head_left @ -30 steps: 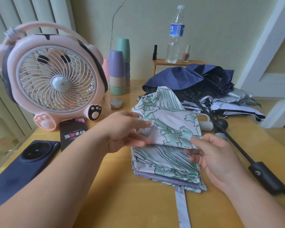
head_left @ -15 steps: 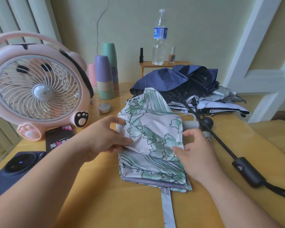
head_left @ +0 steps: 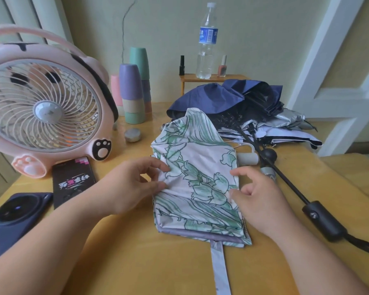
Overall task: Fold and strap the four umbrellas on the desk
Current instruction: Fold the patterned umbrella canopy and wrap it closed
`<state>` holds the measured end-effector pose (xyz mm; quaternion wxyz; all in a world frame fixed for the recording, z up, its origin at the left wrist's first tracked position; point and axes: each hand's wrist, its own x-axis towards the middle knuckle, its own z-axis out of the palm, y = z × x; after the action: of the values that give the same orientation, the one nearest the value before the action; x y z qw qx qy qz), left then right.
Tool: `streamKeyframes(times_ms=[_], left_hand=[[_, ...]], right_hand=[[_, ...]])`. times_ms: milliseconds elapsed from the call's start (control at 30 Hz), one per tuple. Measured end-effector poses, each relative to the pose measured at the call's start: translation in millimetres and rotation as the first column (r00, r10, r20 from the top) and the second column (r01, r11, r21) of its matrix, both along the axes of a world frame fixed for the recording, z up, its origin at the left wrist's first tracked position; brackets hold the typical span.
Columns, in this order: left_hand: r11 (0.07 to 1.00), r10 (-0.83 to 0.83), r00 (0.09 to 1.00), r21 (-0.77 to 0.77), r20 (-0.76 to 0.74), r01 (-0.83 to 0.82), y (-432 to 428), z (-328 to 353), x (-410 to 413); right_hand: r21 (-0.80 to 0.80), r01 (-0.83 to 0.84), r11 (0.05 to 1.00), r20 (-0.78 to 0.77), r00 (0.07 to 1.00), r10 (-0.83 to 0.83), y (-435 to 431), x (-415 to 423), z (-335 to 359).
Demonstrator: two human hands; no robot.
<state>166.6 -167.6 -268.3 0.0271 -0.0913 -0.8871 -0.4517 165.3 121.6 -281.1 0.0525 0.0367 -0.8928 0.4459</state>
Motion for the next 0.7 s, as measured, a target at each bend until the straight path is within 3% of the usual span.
streamKeyframes(times_ms=[200, 367, 500, 700], left_hand=[[0.999, 0.001, 1.0, -0.044, -0.005, -0.001, -0.5, -2.6, -1.1], [0.996, -0.037, 0.999, 0.078, 0.015, 0.036, -3.9, -4.0, -1.1], [0.997, -0.02, 1.0, 0.07, 0.011, 0.019, -2.1, -4.4, -0.1], [0.994, 0.081, 0.996, -0.067, -0.038, -0.083, 6.1, 0.6, 3.9]], right_hand=[[0.123, 0.016, 0.992, -0.031, 0.999, -0.012, 0.2, -0.9, -3.6], [0.2, 0.023, 0.979, -0.012, 1.0, -0.021, -3.0, 2.2, -0.7], [0.416, 0.03, 0.909, -0.068, 0.998, -0.002, -7.0, 9.0, 3.7], [0.651, 0.005, 0.759, -0.047, 0.998, 0.034, -12.6, 11.6, 32.9]])
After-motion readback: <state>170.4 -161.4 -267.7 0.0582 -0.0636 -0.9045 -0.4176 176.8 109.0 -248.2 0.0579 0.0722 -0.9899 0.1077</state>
